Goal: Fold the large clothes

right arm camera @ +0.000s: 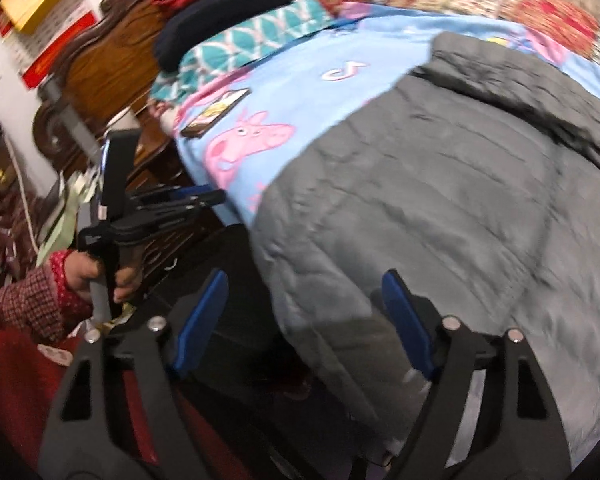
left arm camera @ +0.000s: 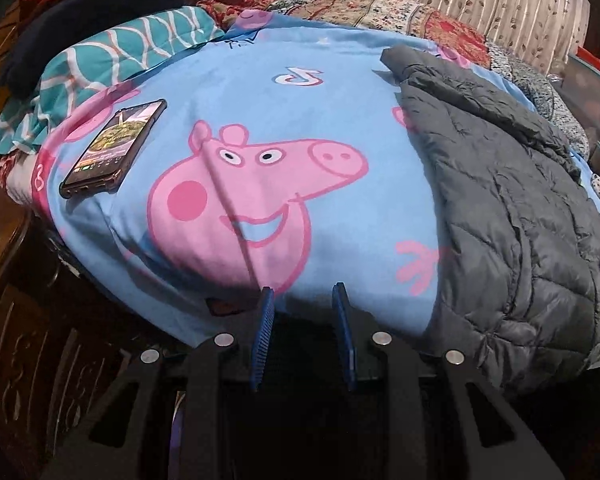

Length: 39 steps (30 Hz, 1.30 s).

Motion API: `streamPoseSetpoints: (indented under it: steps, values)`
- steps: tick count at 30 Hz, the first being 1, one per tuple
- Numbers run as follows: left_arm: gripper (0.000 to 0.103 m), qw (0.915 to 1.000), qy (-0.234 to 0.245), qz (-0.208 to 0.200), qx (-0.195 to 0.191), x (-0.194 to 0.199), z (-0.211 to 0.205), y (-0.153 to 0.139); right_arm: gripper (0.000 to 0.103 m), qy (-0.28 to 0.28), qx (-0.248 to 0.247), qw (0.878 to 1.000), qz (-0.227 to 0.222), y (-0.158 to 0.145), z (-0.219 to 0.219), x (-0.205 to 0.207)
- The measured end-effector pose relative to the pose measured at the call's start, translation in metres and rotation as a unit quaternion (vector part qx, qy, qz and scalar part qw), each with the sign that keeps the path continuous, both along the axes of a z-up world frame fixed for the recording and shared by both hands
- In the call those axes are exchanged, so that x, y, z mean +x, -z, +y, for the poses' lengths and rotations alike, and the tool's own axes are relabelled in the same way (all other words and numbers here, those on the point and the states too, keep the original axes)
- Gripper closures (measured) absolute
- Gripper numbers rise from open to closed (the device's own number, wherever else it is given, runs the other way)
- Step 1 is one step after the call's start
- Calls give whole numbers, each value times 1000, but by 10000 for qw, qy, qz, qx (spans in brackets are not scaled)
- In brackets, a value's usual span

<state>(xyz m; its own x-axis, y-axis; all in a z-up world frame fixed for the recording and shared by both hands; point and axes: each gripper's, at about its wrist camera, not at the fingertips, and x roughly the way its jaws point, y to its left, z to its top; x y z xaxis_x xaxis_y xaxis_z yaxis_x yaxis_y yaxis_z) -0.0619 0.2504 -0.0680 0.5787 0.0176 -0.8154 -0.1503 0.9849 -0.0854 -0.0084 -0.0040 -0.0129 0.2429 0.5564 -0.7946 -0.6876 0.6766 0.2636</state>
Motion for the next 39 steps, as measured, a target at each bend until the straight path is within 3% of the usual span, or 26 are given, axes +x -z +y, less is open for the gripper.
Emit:
streamPoseSetpoints:
  steps: [20,28,39]
  values:
    - [73,9958,788,293,-369,12,-23,8,35,-37,-106,9995,289,8,7,11]
    - [73,9904,1084,441,-734,11,-32,12,35,-118,-77,9993,356,11,8,9]
    - [55,9742,1873,437,-1180,17,-51,8,35,-35,-61,9994,339,10,-4,6]
